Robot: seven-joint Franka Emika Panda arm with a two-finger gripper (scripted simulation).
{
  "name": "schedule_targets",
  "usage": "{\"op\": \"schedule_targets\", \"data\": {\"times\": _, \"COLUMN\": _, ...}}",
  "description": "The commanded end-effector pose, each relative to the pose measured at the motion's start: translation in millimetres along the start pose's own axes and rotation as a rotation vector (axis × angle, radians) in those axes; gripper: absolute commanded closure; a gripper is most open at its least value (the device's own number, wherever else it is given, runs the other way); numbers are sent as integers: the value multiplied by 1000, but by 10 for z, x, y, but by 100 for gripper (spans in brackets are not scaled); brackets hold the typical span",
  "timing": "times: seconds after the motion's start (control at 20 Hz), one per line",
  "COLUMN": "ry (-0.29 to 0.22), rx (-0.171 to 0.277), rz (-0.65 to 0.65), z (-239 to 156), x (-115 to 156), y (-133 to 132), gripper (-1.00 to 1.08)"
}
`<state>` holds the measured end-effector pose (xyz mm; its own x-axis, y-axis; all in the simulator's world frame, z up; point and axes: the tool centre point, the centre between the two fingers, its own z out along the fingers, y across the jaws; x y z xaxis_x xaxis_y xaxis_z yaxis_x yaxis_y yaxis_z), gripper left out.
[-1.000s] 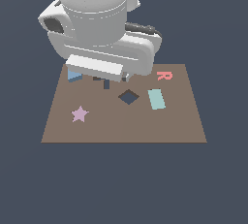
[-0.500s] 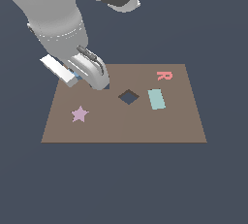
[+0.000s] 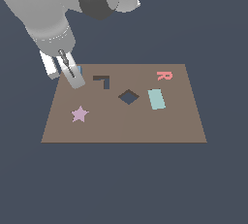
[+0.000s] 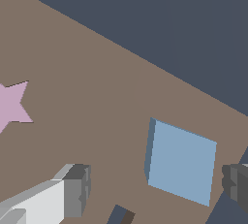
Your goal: Insert a designated object into the corresponding slot on a board.
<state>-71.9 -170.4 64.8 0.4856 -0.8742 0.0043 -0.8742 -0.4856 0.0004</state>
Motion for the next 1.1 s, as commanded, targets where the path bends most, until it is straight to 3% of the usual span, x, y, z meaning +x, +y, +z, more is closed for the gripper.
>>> {"op": "schedule_targets", "data": {"times": 0.0, "ry": -1, "rx": 0, "rz": 59, "z": 66, "x": 5, "y": 110, "gripper": -92}}
{"op": "schedule_targets", "data": {"times": 0.3, "ry": -3, "rx": -1, "rz": 124, "z": 143, "x": -1, "y": 235, "gripper": -92}}
{"op": "schedule_targets", "data": {"times": 0.95, "ry": -4, "rx": 0, "rz": 125, "z": 349, "x": -13, "y": 237, "gripper": -92}}
{"op": "schedule_targets", "data": {"times": 1.0, "ry": -4, "rx": 0, "rz": 125, "z": 349, "x": -13, "y": 237, "gripper": 108}}
{"op": "schedule_targets", "data": {"times": 1.05, "ry": -4, "rx": 0, "rz": 125, "z": 349, "x": -13, "y": 237, "gripper": 108}}
